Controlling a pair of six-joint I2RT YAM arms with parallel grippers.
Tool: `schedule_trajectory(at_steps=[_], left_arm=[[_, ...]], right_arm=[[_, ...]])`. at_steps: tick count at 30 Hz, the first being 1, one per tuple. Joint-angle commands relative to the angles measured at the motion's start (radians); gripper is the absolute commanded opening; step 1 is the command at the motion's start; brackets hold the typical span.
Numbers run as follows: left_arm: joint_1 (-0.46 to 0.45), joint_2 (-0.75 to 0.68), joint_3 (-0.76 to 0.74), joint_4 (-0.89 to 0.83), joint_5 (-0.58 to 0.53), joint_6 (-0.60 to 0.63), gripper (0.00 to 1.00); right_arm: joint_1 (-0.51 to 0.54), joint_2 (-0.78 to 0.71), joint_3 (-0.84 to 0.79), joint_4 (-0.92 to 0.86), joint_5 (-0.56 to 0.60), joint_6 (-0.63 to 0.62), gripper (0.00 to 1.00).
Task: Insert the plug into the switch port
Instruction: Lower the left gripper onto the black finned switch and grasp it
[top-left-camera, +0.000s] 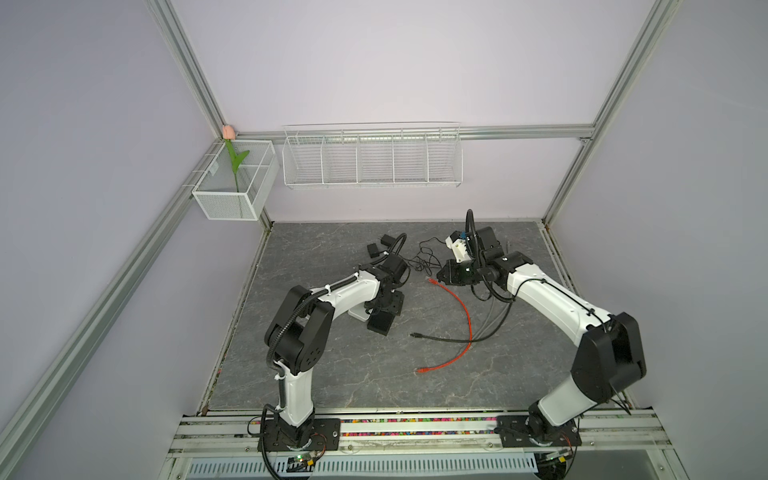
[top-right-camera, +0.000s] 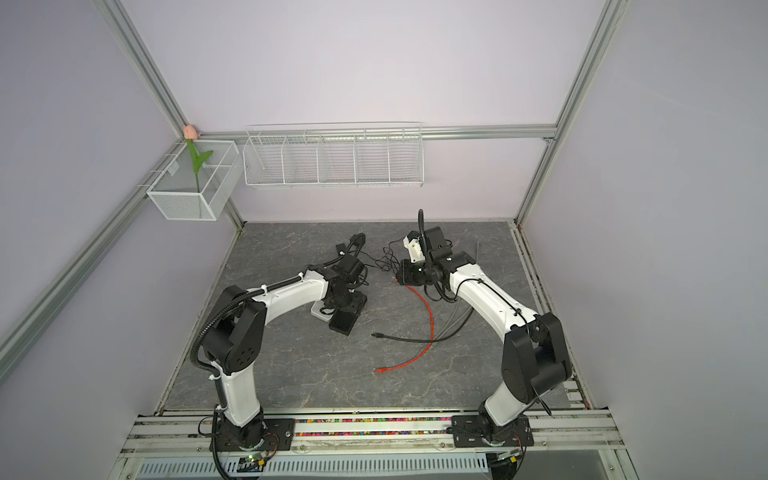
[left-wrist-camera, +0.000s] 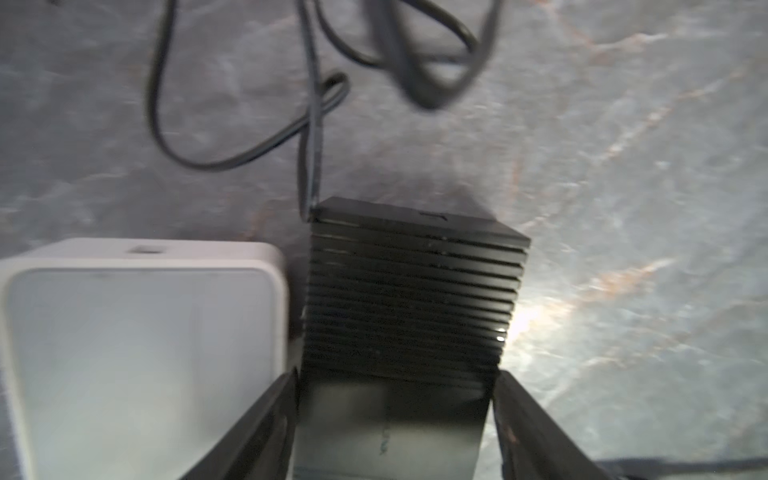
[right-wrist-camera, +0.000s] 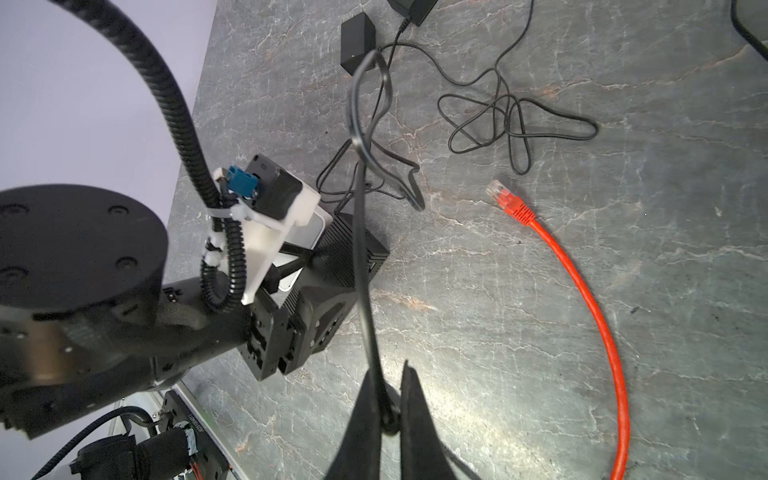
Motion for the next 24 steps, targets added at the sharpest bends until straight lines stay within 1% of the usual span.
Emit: schedule_trajectory(at_steps=[1, 6, 9, 15, 21, 24], left_arm=[[-0.017, 0.012, -0.010, 0.018, 0.107, -0.041, 0.70], [-0.017, -0.005, 0.000, -0.011, 0.051, -0.043, 0.70], [-0.017, 0.010, 0.026, -0.040, 0.025, -0.038, 0.70], [-0.035, 0.051, 0.078, -0.073, 0.014, -0.042, 0.73], [-0.053, 0.058, 0.077, -0.092, -0.012, -0.051, 0.76], [-0.063, 0.069, 0.071, -0.101, -0.034, -0.055, 0.80]], right_arm=[[-0.005, -0.026, -0.020, 0.019, 0.011, 0.005, 0.07], [-0.006, -0.024, -0.021, 0.024, 0.005, 0.009, 0.07], [-0.006, -0.026, -0.023, 0.024, 0.001, 0.008, 0.07], [-0.011, -0.032, -0.032, 0.023, 0.020, 0.011, 0.07], [-0.030, -0.020, -0.037, 0.028, 0.022, 0.023, 0.07], [-0.036, -0.020, -0.039, 0.030, 0.019, 0.024, 0.07]])
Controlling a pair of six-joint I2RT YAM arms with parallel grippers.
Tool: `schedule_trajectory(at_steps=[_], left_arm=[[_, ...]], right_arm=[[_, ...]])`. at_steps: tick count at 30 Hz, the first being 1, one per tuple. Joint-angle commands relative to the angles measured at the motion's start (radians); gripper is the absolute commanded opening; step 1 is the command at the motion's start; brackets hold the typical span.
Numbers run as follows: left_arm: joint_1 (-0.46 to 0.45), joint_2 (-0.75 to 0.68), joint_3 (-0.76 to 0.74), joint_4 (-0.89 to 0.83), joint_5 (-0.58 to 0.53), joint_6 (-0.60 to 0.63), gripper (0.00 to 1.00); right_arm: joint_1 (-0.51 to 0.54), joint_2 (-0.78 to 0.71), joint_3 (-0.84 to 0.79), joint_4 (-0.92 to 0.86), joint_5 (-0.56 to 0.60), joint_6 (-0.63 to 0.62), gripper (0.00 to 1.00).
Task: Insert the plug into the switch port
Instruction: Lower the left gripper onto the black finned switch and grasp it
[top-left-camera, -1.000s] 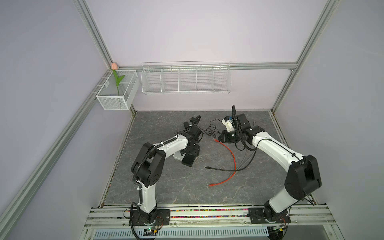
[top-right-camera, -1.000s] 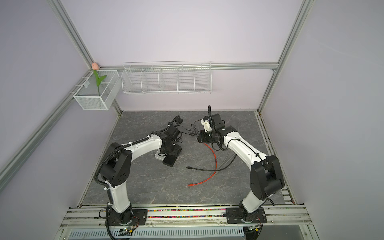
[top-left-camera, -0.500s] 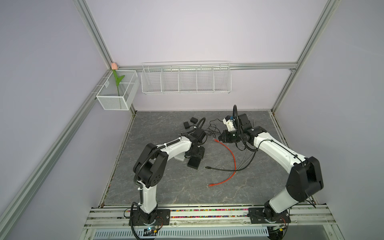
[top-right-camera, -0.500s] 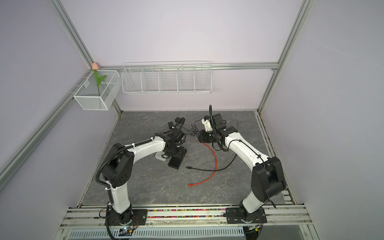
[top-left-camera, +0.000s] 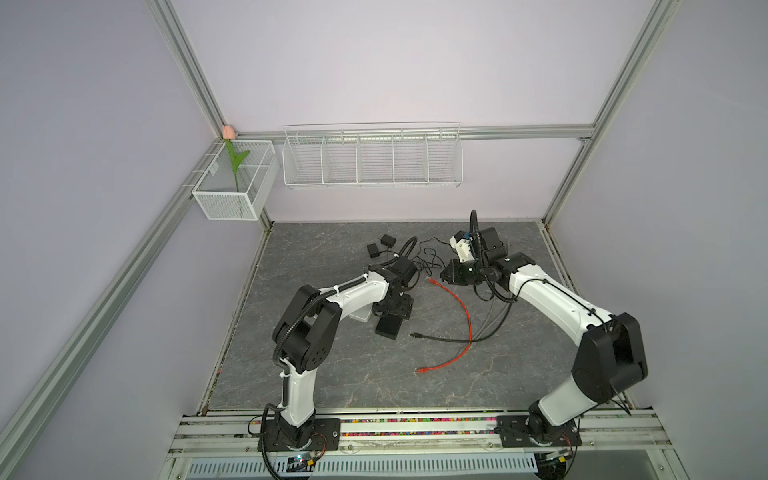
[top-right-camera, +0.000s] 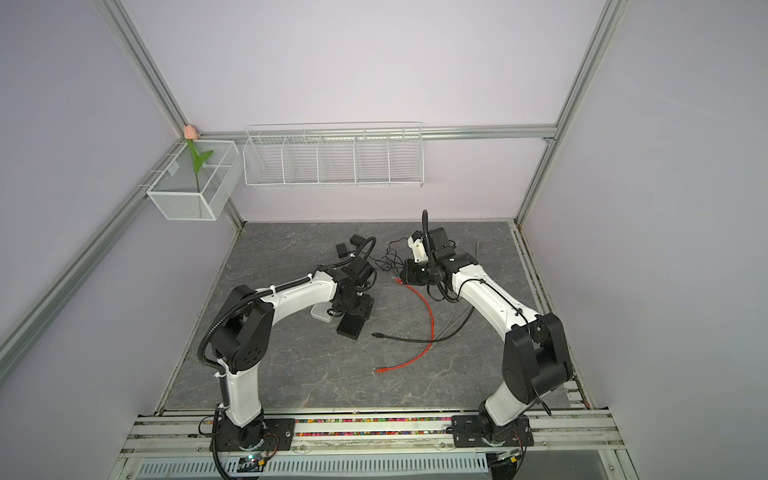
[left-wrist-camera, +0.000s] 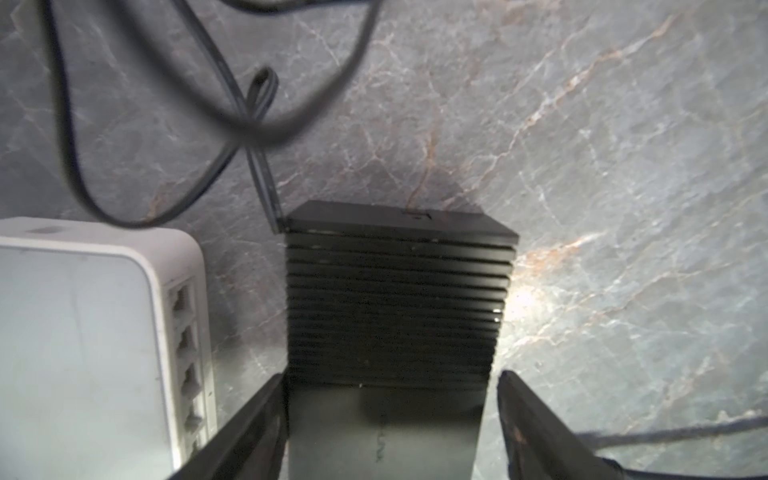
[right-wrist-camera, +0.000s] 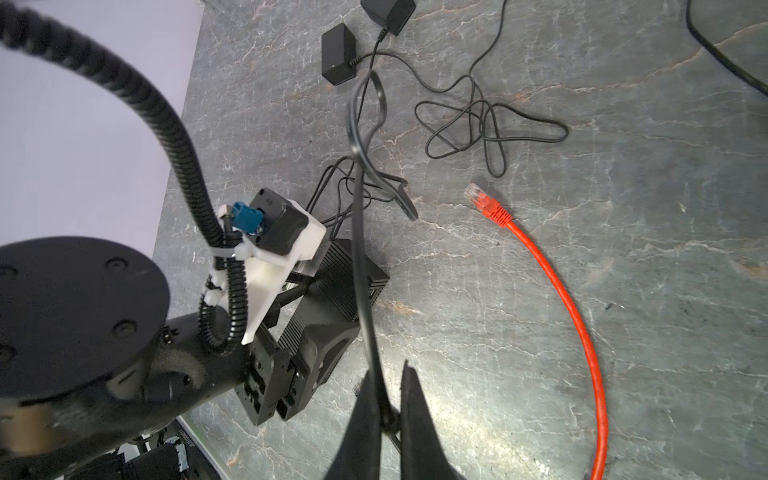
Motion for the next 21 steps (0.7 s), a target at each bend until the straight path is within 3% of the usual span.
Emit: schedule_trajectory(at_steps=[1, 10, 13, 18, 21], left_arm=[[-0.013, 0.035, 0.013, -0.040, -0.039, -0.015, 0.81], [-0.015, 0.059, -0.009, -0.007, -0.055, -0.023, 0.79], [-0.015, 0.078, -0.012, -0.010, -0.037, -0.017, 0.67], [-0.017, 0.090, -0.041, -0.004, -0.047, -0.009, 0.33], [-0.017, 0.038, -0.093, 0.045, -0.073, -0.019, 0.17]], right_arm=[[-0.007, -0.019, -0.019, 0.017, 0.003, 0.015, 0.07], [-0.009, -0.034, -0.040, 0.034, -0.013, 0.018, 0.07], [-0.010, -0.040, -0.048, 0.039, -0.014, 0.021, 0.07], [-0.011, -0.055, -0.051, 0.034, -0.016, 0.020, 0.07], [-0.012, -0.064, -0.052, 0.027, -0.017, 0.014, 0.07]])
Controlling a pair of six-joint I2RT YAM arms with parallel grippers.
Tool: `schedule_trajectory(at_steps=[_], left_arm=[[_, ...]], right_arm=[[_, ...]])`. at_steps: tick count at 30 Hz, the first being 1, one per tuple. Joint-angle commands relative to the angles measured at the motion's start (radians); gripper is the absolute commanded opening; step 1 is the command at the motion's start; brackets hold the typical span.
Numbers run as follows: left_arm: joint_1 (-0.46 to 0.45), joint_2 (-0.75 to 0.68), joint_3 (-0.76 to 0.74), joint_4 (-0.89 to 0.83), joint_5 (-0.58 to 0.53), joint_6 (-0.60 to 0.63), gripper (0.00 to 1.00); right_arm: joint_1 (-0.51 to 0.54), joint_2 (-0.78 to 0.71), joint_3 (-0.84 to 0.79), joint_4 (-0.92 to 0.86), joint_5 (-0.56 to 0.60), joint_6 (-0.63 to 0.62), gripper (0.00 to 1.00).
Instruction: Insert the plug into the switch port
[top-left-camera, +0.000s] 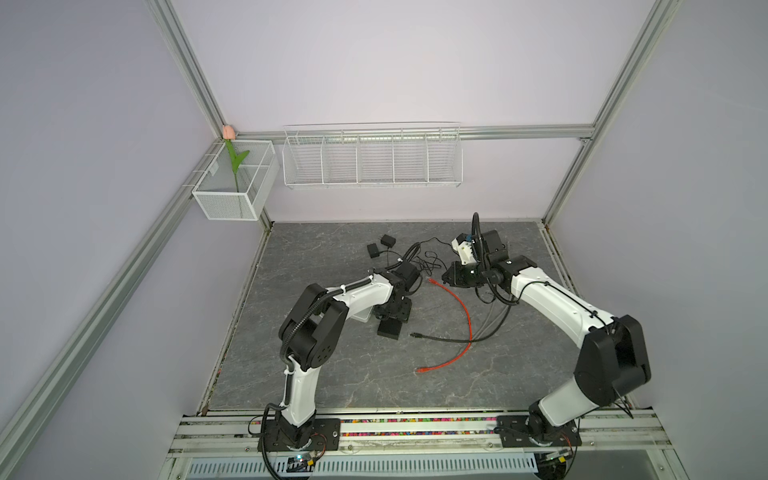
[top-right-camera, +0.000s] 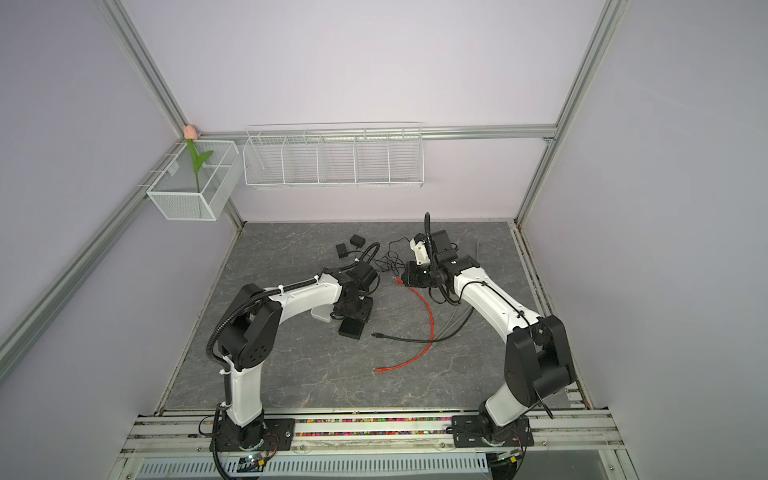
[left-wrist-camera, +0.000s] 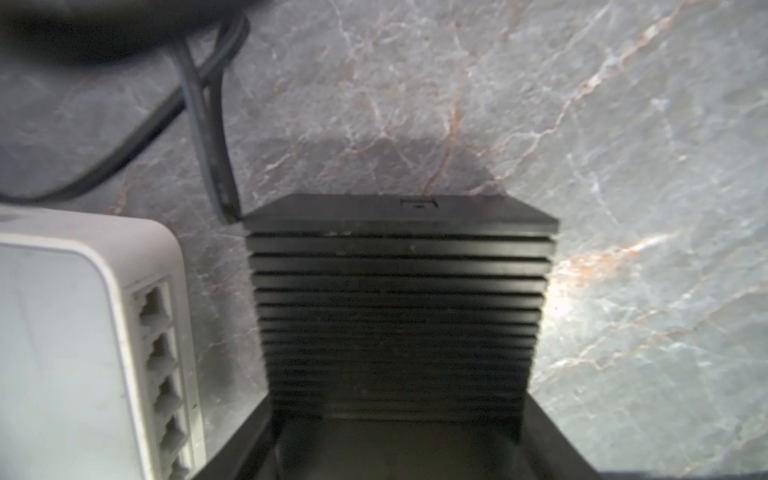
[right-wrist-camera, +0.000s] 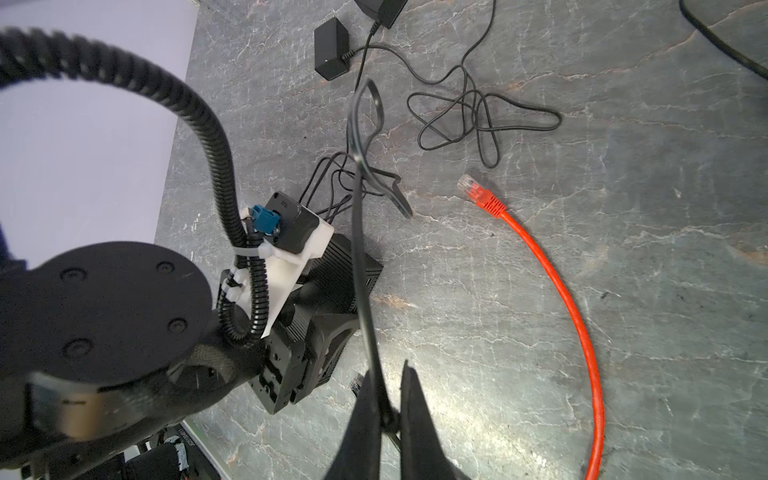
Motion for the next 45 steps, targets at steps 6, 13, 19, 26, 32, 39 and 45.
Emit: schedule_trajectory(at_steps=[6, 13, 19, 26, 32, 39, 45], left_arm=[[-0.005, -0.174, -0.171, 0.121, -0.046, 0.005, 0.00], [-0.005, -0.363, -0.313, 0.243, -0.015, -0.016, 0.00], [-0.005, -0.568, -0.468, 0.346, 0.011, -0.026, 0.00], [-0.041, -0.908, -0.818, 0.822, 0.232, -0.013, 0.00], [-0.122, -1.028, -0.971, 0.999, 0.290, 0.159, 0.00], [-0.146, -1.061, -1.125, 1.276, 0.269, 0.185, 0.00], [-0.242, -1.021, -1.151, 1.384, 0.242, 0.312, 0.00]], right_arm=[[-0.011, -0.047, -0.019, 0.026, -0.082, 0.007, 0.07], [-0.009, -0.103, -0.035, 0.045, -0.086, 0.019, 0.07], [-0.002, -0.152, -0.045, 0.024, -0.079, 0.024, 0.07], [0.123, -0.302, -0.201, 0.139, 0.018, 0.045, 0.07], [0.207, -0.413, -0.299, 0.241, 0.028, 0.070, 0.07], [0.250, -0.458, -0.310, 0.284, -0.015, 0.042, 0.07], [0.322, -0.487, -0.352, 0.348, 0.000, 0.046, 0.07]])
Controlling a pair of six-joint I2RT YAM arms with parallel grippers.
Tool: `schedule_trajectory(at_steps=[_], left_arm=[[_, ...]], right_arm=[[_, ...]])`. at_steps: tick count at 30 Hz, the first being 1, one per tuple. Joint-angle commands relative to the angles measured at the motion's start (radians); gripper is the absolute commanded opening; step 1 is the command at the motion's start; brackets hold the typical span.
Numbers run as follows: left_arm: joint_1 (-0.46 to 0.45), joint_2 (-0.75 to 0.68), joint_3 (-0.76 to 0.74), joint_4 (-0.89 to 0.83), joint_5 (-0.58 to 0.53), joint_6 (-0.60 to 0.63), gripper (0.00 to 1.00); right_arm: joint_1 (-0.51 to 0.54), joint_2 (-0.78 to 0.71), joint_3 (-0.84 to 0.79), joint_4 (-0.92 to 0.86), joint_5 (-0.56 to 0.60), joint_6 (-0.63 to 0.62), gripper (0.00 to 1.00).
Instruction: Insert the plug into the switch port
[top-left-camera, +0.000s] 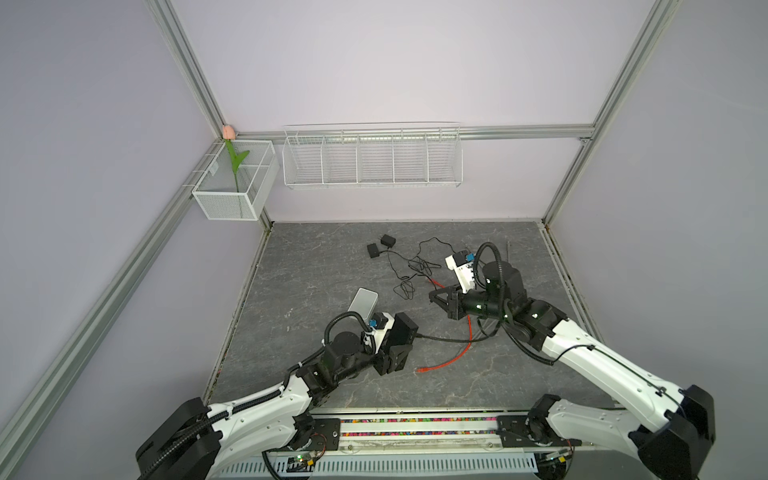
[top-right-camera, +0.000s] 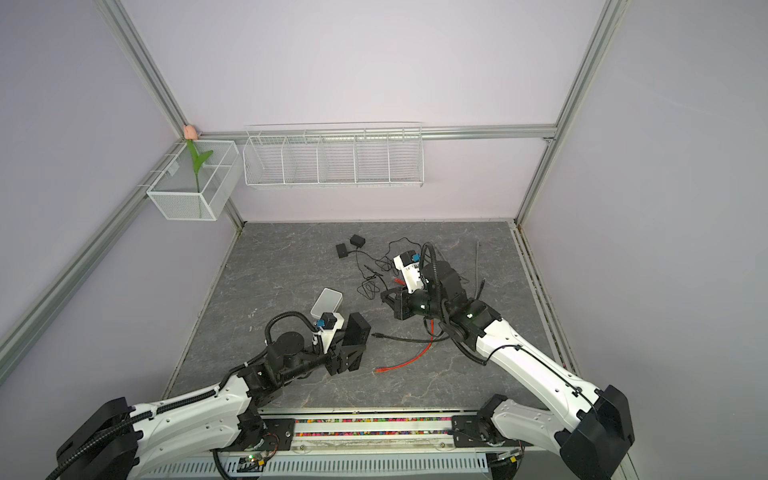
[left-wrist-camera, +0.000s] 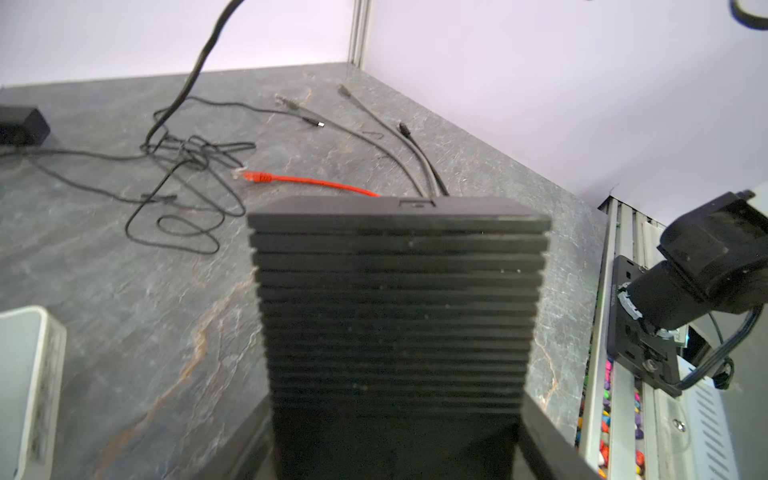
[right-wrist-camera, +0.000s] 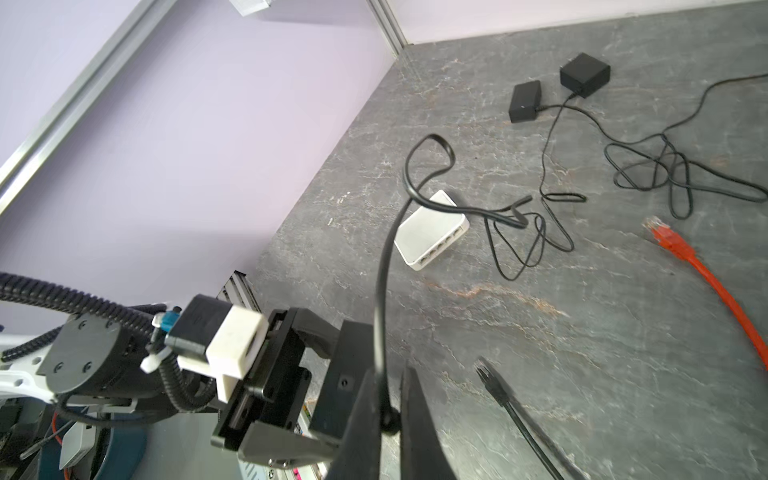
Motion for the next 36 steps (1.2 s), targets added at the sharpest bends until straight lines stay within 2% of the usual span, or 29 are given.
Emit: schedule_trajectory(at_steps=[1, 13, 23, 31, 36], left_arm=[[-0.051, 0.008, -0.010, 0.169, -0.021, 0.111, 0.00], [-0.052, 0.106, -0.080, 0.343, 0.026, 0.244, 0.00], [-0.052, 0.245, -0.109, 0.610, 0.058, 0.261, 0.00], [-0.052, 0.154, -0.139, 0.566, 0.066, 0.265, 0.00], [-0.052, 0.057, -0.140, 0.459, 0.050, 0.283, 0.00]], right_arm=[[0.050, -0.039, -0.044, 0.073, 0.017, 0.000, 0.07], [0.145, -0.102, -0.068, 0.023, 0.126, -0.071, 0.07], [0.175, -0.111, -0.088, 0.026, 0.152, -0.089, 0.07], [0.230, -0.104, -0.116, 0.030, 0.194, -0.077, 0.07], [0.250, -0.093, -0.113, 0.039, 0.204, -0.075, 0.07]])
